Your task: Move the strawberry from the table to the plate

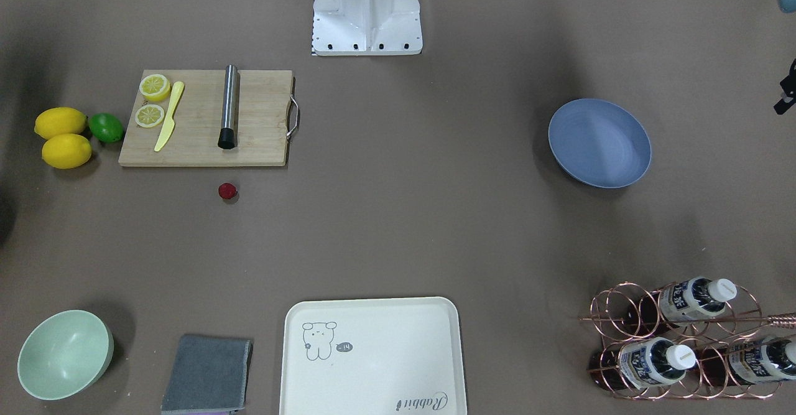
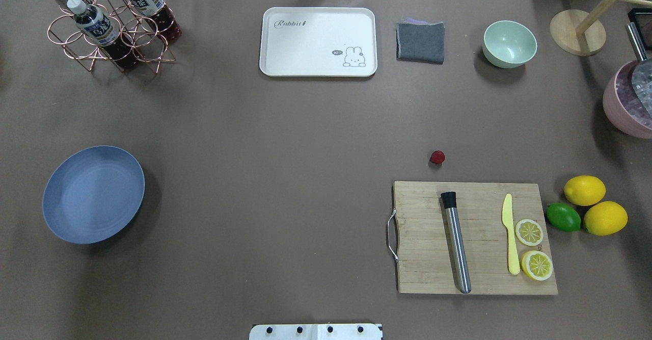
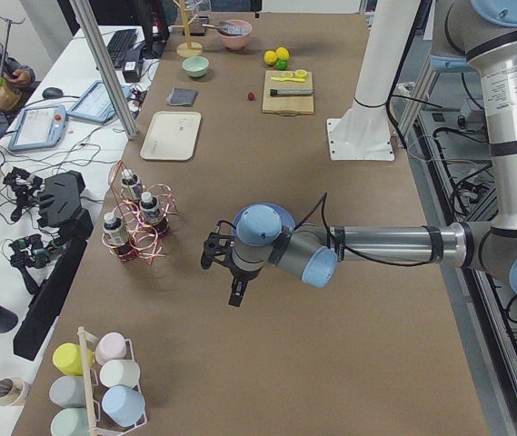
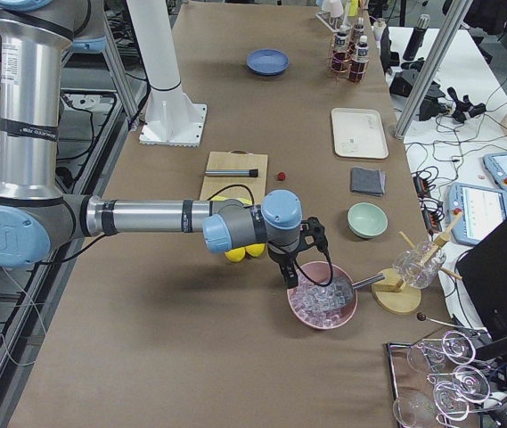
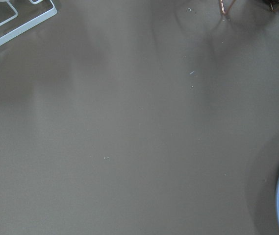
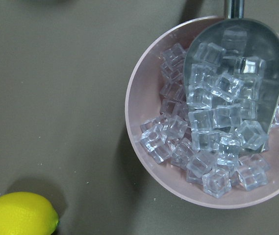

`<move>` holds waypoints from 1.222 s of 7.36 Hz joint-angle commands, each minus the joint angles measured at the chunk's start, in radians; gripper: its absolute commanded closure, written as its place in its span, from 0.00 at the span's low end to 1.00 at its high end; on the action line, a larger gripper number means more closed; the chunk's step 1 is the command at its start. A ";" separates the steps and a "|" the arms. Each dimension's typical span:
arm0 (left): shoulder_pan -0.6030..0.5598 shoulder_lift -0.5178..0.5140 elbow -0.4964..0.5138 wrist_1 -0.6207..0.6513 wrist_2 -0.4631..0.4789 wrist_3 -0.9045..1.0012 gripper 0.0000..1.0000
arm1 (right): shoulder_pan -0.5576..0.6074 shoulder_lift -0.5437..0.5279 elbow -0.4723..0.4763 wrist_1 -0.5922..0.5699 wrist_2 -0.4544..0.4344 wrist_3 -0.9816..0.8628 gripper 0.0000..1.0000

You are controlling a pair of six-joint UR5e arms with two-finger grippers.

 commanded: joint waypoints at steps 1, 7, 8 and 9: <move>0.002 0.005 0.005 -0.002 0.001 0.007 0.02 | -0.001 0.000 0.002 0.000 0.004 0.003 0.00; 0.041 0.007 0.016 -0.035 -0.054 0.011 0.03 | -0.004 0.000 0.000 0.000 0.004 0.003 0.00; 0.040 0.015 0.007 -0.032 -0.063 0.001 0.03 | -0.004 0.001 0.000 0.000 0.004 0.004 0.00; 0.040 0.016 0.024 -0.034 -0.069 -0.040 0.02 | -0.006 0.000 0.000 0.000 0.010 0.004 0.00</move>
